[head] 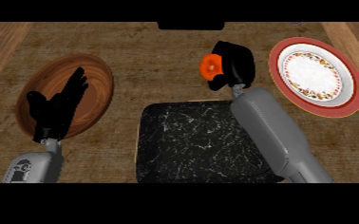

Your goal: Pick the squash from the tray and place it in the plate

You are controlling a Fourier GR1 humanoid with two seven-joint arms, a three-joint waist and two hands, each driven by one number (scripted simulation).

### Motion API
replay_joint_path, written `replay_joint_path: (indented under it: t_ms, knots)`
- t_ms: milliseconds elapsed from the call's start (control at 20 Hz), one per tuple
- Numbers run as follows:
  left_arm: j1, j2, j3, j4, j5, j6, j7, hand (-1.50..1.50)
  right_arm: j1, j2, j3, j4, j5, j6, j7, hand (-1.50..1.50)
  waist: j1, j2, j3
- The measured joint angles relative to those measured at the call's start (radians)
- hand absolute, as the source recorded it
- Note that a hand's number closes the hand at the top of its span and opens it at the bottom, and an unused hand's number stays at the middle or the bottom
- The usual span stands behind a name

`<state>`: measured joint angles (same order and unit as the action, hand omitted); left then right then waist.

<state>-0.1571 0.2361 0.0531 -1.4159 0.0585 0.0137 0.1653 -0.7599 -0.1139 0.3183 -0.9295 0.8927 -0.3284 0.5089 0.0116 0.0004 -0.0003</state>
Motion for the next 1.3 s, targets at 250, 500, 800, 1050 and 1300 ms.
replay_joint_path:
  t_ms: [250, 500, 800, 1050, 1300]
  knots:
    - [0.014, -0.002, 0.002, -0.005, -0.005, 0.002, -0.004, 0.00, -0.027, -0.046, -0.027, -0.030, 0.142, -0.142, 0.123, 1.50, -0.009, -0.003, 0.000]
    - [-0.003, -0.004, 0.010, 0.016, -0.007, -0.001, -0.008, 0.00, -0.004, -0.114, -0.124, -0.072, 0.126, -0.194, 0.139, 1.50, -0.014, -0.002, 0.000]
    - [-0.016, -0.005, 0.021, 0.022, -0.008, -0.006, -0.003, 0.00, 0.047, -0.182, -0.247, -0.069, 0.048, -0.239, 0.077, 1.50, -0.011, 0.000, 0.001]
    - [-0.028, -0.014, 0.025, 0.054, -0.020, -0.009, -0.032, 0.00, 0.077, -0.255, -0.341, -0.026, -0.022, -0.240, -0.010, 1.50, -0.009, 0.001, 0.001]
    - [-0.021, -0.010, 0.033, 0.049, -0.018, -0.021, -0.032, 0.00, 0.101, -0.329, -0.418, 0.095, -0.093, -0.232, -0.155, 1.50, -0.005, 0.002, 0.001]
